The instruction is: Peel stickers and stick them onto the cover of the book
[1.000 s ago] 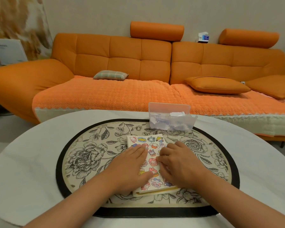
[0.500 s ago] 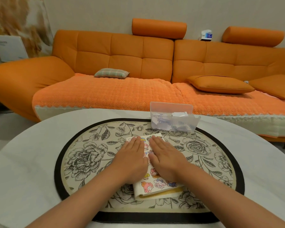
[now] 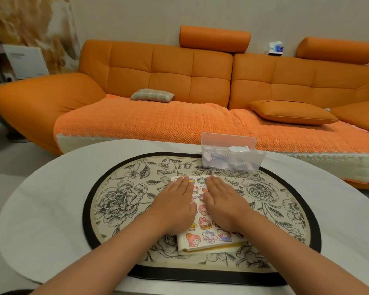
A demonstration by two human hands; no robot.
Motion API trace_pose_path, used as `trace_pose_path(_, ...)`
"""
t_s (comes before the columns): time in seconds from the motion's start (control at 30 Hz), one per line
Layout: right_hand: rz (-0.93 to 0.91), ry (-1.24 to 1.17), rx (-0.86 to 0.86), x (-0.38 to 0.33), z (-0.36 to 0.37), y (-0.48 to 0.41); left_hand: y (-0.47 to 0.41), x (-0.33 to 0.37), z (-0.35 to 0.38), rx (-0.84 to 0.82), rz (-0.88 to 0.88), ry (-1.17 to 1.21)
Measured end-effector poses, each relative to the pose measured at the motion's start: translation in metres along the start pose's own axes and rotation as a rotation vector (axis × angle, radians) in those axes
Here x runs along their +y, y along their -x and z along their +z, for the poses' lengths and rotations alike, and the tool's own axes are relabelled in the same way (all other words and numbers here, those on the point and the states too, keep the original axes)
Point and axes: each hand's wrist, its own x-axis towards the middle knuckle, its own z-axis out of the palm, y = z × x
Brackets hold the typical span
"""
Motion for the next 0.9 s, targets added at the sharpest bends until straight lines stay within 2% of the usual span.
trace_pose_path(0.1, 0.083, -0.024, -0.036, 0.007, -0.004, 0.010, 0.001, 0.001, 0.000, 0.000, -0.007, 0.007)
trace_pose_path(0.17, 0.084, -0.005, -0.009, 0.009, -0.005, 0.018, 0.005, 0.002, -0.002, 0.060, 0.000, -0.003)
trace_pose_path(0.27, -0.039, 0.059, 0.095, 0.000, -0.008, 0.037, 0.018, 0.013, -0.007, 0.185, 0.024, -0.026)
trace_pose_path(0.37, -0.193, -0.014, 0.070, -0.019, -0.002, 0.061, 0.037, 0.029, -0.003, 0.133, 0.037, -0.012)
trace_pose_path(0.43, -0.226, 0.019, 0.040, -0.022, 0.011, 0.069, 0.048, 0.032, 0.003, 0.080, 0.026, -0.031)
trace_pose_path(0.7, -0.108, 0.095, -0.003, 0.002, 0.013, 0.086, 0.054, 0.023, 0.008, 0.028, 0.042, -0.065)
trace_pose_path(0.9, -0.056, 0.071, -0.027, 0.016, 0.008, 0.092, 0.055, 0.020, 0.007, 0.044, 0.054, 0.014)
